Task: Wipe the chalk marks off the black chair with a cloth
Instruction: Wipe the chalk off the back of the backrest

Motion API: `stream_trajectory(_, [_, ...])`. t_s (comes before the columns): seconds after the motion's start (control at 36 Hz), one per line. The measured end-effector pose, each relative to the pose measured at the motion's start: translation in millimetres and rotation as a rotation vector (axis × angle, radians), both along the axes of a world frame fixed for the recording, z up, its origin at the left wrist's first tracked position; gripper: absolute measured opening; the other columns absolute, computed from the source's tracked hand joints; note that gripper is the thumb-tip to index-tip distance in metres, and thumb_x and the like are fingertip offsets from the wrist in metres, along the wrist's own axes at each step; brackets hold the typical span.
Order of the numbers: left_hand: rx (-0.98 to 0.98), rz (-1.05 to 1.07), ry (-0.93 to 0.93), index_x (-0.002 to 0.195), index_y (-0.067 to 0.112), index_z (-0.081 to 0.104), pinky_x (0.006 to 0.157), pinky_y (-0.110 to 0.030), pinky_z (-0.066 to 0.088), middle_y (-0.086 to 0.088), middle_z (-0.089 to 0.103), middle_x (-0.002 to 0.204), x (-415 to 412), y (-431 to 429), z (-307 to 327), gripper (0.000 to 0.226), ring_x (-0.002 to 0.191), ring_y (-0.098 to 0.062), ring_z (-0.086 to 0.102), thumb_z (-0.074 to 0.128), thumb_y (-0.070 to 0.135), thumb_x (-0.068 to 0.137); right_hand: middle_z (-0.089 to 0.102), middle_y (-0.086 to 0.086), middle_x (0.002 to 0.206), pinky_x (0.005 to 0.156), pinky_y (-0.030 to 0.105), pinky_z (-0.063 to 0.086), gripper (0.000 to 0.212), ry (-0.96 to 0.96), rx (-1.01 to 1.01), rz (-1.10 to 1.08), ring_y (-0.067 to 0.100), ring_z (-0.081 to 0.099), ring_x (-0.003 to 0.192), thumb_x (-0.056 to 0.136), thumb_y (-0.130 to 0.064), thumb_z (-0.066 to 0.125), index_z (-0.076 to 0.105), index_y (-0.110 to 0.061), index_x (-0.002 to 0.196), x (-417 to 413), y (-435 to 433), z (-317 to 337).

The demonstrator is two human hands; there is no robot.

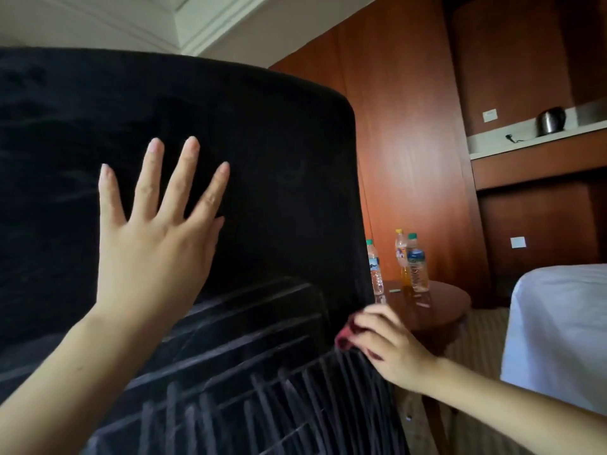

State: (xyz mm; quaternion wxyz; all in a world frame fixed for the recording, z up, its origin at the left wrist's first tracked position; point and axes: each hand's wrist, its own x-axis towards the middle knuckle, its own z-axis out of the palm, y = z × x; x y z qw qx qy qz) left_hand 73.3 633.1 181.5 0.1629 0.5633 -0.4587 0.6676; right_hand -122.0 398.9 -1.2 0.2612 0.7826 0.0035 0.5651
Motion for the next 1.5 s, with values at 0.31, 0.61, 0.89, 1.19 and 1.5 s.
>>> stream_trajectory(0.31, [-0.007,0.01,-0.015,0.151,0.019,0.023,0.11,-0.063,0.008,-0.014,0.016,0.158,6.0,0.3,0.4,0.051,0.144,-0.04,0.013,0.029,0.031,0.102,0.049,0.003,0.099,0.091,0.017,0.031,0.015,-0.286,0.034,0.006,0.025,0.043,0.095,0.087,-0.001,0.052,0.059,-0.009,0.097,-3.6,0.4,168.4])
stream_trajectory(0.61, [0.019,-0.012,0.003,0.151,0.019,0.025,0.11,-0.063,0.008,-0.014,0.017,0.158,3.4,0.0,2.2,0.053,0.144,-0.04,0.012,0.033,0.032,0.1,0.049,0.001,0.106,0.085,0.033,0.048,0.022,0.197,0.098,-0.121,0.021,0.045,0.099,0.101,-0.012,0.032,0.053,-0.018,0.099,-30.8,-11.4,-27.8])
stream_trajectory(0.89, [-0.001,0.0,-0.013,0.151,0.02,0.025,0.11,-0.063,0.008,-0.014,0.016,0.158,4.6,-2.5,-0.6,0.052,0.145,-0.039,0.011,0.032,0.032,0.101,0.057,0.009,0.094,0.087,0.027,0.042,0.019,-0.158,-0.1,0.02,0.027,0.05,0.091,0.086,0.005,0.061,0.063,-0.006,0.101,-4.5,32.2,161.6])
stream_trajectory(1.19, [-0.005,0.015,-0.01,0.151,0.022,0.023,0.111,-0.061,0.01,-0.012,0.016,0.158,10.7,1.2,1.2,0.051,0.145,-0.037,0.012,0.03,0.034,0.102,0.058,0.004,0.081,0.076,0.033,0.048,0.021,0.331,-0.232,-0.067,0.025,0.052,0.08,0.097,-0.011,0.052,0.061,-0.014,0.079,9.8,40.2,38.3])
stream_trajectory(1.5, [-0.004,0.043,-0.024,0.152,0.022,0.021,0.111,-0.062,0.011,-0.011,0.015,0.159,15.0,5.4,-0.1,0.052,0.145,-0.037,0.012,0.029,0.035,0.102,0.061,0.017,0.079,0.067,0.042,0.05,0.006,0.096,-0.248,0.017,0.034,0.057,0.072,0.083,0.004,0.063,0.069,0.006,0.081,16.5,59.5,154.9])
